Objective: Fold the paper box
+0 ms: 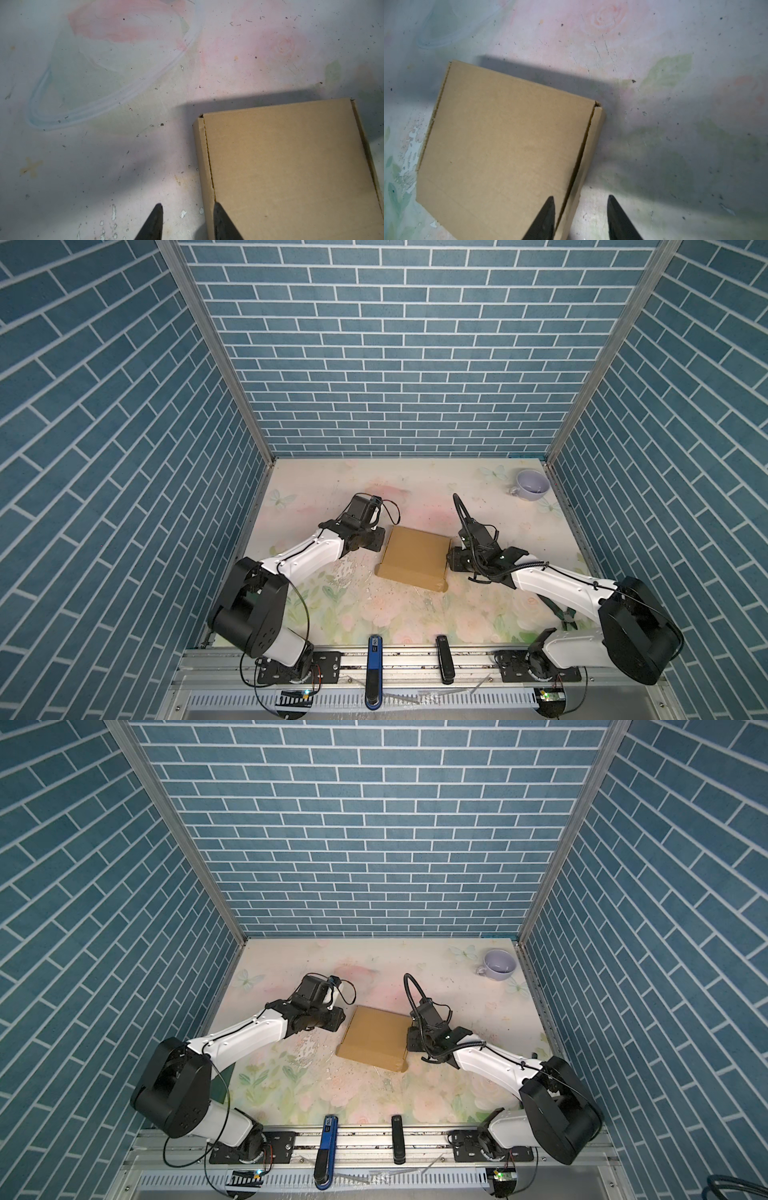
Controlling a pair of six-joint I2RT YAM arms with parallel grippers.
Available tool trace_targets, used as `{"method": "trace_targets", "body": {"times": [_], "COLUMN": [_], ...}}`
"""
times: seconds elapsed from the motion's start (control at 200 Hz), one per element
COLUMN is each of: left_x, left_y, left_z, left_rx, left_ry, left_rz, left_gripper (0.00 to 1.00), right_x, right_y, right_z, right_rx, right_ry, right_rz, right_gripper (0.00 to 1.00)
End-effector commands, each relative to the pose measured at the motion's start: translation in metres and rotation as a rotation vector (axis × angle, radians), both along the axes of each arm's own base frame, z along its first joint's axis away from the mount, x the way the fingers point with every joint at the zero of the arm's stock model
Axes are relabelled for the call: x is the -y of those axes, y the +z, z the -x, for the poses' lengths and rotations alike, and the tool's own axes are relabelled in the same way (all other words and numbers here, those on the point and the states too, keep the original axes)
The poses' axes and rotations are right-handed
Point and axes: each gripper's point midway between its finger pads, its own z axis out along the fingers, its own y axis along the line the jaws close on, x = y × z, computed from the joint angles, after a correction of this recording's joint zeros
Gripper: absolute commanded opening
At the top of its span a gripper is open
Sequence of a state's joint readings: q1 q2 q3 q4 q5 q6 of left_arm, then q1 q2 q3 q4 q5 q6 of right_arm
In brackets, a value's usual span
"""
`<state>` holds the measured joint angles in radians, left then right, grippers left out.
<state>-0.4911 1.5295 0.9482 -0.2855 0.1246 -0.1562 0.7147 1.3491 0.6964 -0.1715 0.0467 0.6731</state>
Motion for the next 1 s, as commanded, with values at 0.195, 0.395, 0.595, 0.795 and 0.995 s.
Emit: {"method": "trace_targets", "body": {"times": [0.195, 0.395, 0.595, 0.795, 0.995], "left_x": [0.015, 0.017, 0.017, 0.014, 0.014], "left_y": [-0.012, -0.025, -0.030, -0.034, -0.039], "left_z": [-0.002, -0.003, -0.004, -0.004, -0.003], "left_rx": [-0.063, -0.094, -0.103, -0.108, -0.120], "left_ry": [-0.066, -0.068, -0.070, -0.059, -0.058], "left_rz": [0.037, 0.030, 0.027, 0.010, 0.003], "left_gripper": [0.38, 0.35, 0.35, 0.32, 0.31], "right_x": [-0.005, -0.003, -0.001, 0.003, 0.004], "right_y": [0.008, 0.010, 0.009, 0.009, 0.010], "right_z": [-0.007, -0.006, -0.004, -0.003, -0.002], "right_rx": [0.020, 0.024, 0.025, 0.029, 0.032], "right_ry": [0.000, -0.003, -0.006, -0.012, -0.015], "right_rz": [-0.022, -0.022, -0.018, -0.015, -0.015], "right_gripper": [0.42, 0.41, 0.42, 0.42, 0.42]}}
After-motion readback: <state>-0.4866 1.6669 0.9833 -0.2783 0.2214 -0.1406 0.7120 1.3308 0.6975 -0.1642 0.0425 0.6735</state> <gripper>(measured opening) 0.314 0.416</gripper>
